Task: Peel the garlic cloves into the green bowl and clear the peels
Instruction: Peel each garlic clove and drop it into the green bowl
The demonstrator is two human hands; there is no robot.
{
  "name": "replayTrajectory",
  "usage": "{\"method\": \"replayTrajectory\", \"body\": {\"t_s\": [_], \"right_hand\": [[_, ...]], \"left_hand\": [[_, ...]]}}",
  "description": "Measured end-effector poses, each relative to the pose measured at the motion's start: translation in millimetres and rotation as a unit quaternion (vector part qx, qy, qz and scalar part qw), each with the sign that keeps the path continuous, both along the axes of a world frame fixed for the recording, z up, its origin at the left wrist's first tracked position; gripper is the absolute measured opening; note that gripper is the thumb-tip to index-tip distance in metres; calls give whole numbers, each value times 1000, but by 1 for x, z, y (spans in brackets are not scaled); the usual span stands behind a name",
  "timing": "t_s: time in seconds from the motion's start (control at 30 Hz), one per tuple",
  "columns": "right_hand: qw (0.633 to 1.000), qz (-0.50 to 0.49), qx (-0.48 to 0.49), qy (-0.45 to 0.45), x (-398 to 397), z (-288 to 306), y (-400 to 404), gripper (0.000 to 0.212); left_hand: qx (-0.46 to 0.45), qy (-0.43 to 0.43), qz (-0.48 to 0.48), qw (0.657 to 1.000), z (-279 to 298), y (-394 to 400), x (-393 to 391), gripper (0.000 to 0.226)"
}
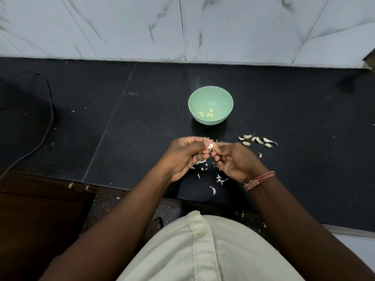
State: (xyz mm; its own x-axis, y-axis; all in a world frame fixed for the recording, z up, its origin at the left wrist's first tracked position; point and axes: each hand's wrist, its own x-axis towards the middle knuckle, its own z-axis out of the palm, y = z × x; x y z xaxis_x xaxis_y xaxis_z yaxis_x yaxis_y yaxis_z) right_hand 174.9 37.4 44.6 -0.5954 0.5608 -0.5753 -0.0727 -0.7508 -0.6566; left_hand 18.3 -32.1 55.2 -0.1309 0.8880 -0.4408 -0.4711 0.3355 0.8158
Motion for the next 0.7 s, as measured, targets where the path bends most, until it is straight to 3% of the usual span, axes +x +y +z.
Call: {"method": "replayTrajectory", "body": {"t_s": [0.1,0.17,0.27,0.43,0.53,0.6,0.7], "right_hand": [[1000,-7,25,-9,-3,2,-6,17],[988,-47,127,-69,-7,-2,-10,18],[918,-110,325,-197,-16,-7,-12,19],[825,-125,481,-269,-24,-15,-13,21],[769,-115,553,-299,-23,-16,-12,20],[776,-106,554,-281,-22,-14,-11,19],[906,-97,383,-151,-20,-9,-7,19]], "left_hand": [[2,8,-17,1000,2,2,-6,14],[2,10,1,1000,0,2,-4,15],[20,-6,58,998,-5,1,10,22],[41,59,148,986,-9,5,22,22],[40,64,145,987,-8,5,24,21],[33,40,128,990,-6,6,21,21],[16,-5,95,995,-1,9,12,22]]}}
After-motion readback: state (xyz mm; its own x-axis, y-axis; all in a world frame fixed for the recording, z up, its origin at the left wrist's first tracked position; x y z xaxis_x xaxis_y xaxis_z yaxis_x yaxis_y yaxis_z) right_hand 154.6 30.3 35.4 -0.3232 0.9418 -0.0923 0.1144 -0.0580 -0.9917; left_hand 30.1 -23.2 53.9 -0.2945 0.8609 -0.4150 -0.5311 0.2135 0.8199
